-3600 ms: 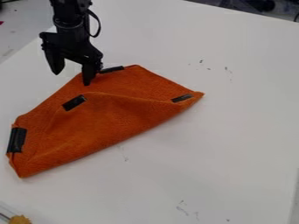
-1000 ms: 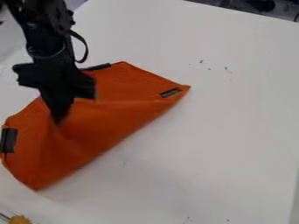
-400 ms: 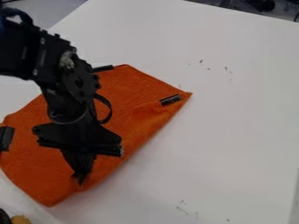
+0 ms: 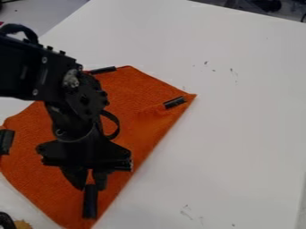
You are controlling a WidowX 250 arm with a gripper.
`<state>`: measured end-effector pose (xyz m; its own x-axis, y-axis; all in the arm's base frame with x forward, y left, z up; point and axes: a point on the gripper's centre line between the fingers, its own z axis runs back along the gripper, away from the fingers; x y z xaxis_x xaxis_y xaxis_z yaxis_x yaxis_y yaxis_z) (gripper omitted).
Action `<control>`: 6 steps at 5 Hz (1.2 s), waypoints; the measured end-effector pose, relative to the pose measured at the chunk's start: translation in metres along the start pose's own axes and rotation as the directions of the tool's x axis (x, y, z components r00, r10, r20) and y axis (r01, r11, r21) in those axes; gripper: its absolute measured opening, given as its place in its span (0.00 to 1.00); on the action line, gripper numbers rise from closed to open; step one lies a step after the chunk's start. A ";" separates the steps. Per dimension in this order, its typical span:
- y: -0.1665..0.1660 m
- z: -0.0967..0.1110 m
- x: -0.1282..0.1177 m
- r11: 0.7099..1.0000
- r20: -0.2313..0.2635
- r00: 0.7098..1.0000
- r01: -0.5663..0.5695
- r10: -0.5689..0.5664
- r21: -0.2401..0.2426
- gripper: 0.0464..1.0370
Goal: Unfold the cloth from top left to bottom right
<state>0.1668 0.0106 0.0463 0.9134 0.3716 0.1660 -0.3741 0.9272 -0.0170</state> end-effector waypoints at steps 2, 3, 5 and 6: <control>-0.017 0.007 -0.023 0.997 0.059 0.996 -0.071 0.070 0.011 0.97; -0.014 0.007 -0.019 0.999 0.054 0.999 -0.004 0.001 0.053 0.97; -0.015 0.008 -0.017 0.999 0.061 0.998 0.000 -0.003 0.050 0.96; -0.015 0.008 -0.017 0.999 0.061 0.998 0.000 -0.003 0.050 0.96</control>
<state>0.1554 -0.0101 0.0517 0.9033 0.3650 0.2256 -0.3813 0.9239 0.0321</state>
